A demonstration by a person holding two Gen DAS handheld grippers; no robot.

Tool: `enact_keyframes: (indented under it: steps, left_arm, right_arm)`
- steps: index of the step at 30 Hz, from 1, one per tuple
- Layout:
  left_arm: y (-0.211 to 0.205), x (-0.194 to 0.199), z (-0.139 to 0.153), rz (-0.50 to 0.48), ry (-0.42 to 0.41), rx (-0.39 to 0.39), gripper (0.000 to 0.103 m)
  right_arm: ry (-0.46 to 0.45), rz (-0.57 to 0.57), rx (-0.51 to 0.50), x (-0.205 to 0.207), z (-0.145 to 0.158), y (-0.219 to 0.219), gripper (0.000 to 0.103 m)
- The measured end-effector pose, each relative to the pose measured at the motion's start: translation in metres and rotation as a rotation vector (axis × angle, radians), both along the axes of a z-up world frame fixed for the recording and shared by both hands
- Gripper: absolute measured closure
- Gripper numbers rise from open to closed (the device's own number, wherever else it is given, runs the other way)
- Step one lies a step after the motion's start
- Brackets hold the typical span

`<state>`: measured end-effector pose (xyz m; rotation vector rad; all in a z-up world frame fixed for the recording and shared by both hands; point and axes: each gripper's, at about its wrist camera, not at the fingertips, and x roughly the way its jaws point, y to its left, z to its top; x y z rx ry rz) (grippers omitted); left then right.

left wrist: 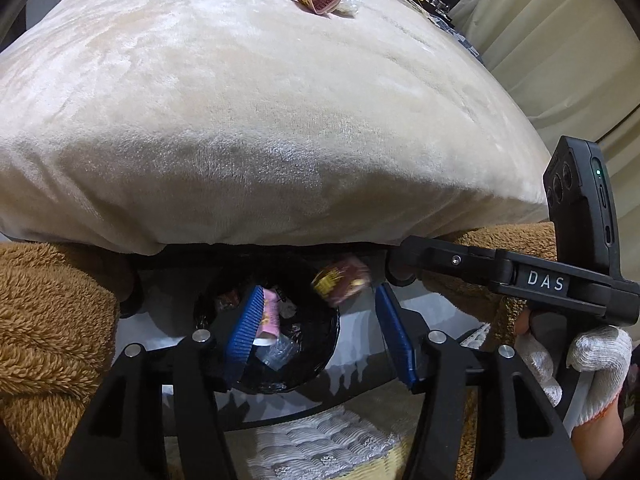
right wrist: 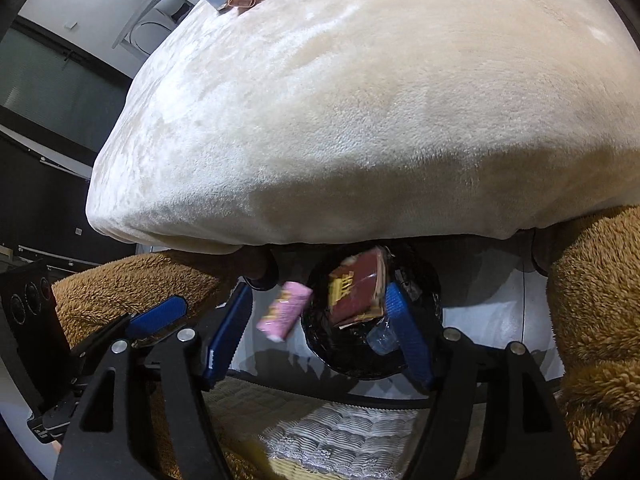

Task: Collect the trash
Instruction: 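Open both tools to drop the pink box and brown bag into the bin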

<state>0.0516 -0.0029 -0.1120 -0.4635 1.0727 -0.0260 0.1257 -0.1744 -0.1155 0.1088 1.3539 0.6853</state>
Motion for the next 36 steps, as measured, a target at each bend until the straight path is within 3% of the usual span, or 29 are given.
enact_keyframes:
  steps: [13,18,26,36]
  left_arm:
    - [0.004,-0.003,0.007,0.015,-0.031,-0.005,0.047]
    - [0.008,-0.006,0.016,0.029,-0.067,0.016,0.047]
    - [0.018,-0.006,0.038,0.034,-0.157,0.056,0.047]
    - [0.032,0.014,0.070,0.007,-0.258,0.109,0.047]
  right_arm:
    - [-0.027,0.008,0.017,0.001,0.008,0.000,0.032]
    - [-0.171,0.035,0.003,-0.009,0.030,0.001,0.032]
    - [-0.328,0.072,0.048,-0.014,0.061,-0.003,0.032]
    - [-0.466,0.080,0.068,0.022,0.097,0.003,0.032]
